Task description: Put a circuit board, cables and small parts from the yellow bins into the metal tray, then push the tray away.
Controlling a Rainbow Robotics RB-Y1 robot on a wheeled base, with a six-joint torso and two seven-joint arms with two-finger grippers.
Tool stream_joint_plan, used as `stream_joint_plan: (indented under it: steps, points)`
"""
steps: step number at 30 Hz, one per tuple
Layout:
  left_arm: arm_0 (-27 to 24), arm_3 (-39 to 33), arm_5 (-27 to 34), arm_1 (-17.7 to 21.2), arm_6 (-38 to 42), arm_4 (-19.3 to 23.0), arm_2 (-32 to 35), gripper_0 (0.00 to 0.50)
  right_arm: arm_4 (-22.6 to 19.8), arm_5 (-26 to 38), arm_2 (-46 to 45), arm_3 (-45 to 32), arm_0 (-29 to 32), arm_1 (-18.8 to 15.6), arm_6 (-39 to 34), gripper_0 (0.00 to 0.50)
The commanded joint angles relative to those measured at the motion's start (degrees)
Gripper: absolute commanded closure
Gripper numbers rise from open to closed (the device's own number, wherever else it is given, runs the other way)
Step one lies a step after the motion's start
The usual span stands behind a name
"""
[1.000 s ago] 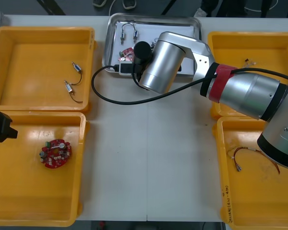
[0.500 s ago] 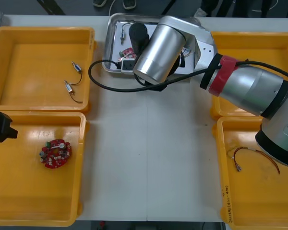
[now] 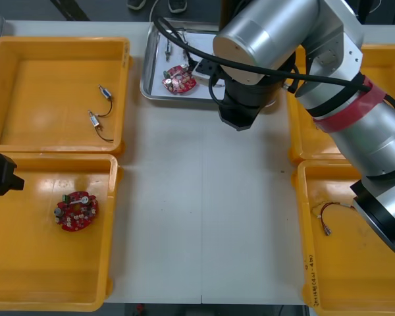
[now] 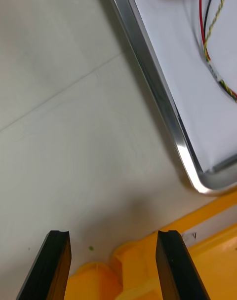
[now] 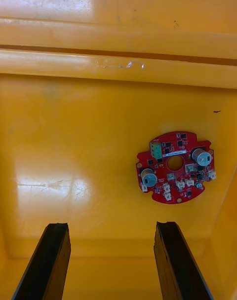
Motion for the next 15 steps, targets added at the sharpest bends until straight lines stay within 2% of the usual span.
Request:
stream_joint_plan:
  steps: [1, 8, 10, 15]
  points:
    - [1.01, -1.68, 0.36, 2.31, -3.54, 0.5, 1.61, 0.0, 2.04, 1.3, -7.2, -7.26, 3.51, 0.93, -0.6, 0.0]
    - [1.01, -1.68, 0.36, 2.31, -3.54, 0.5, 1.61, 0.0, 5.38, 1.3, -16.86, -14.82, 8.87, 0.67, -2.35, 0.0]
    - [1.01, -1.68, 0.36, 2.31, -3.54, 0.5, 1.61, 0.0, 6.44, 1.3, -18.97, -16.93, 10.45, -0.3, -2.79, 0.0]
    - [1.01, -1.68, 0.36, 2.31, -3.54, 0.5, 1.61, 0.0, 4.77, 1.3, -22.93, -19.92, 15.46, -3.64, -7.54, 0.0]
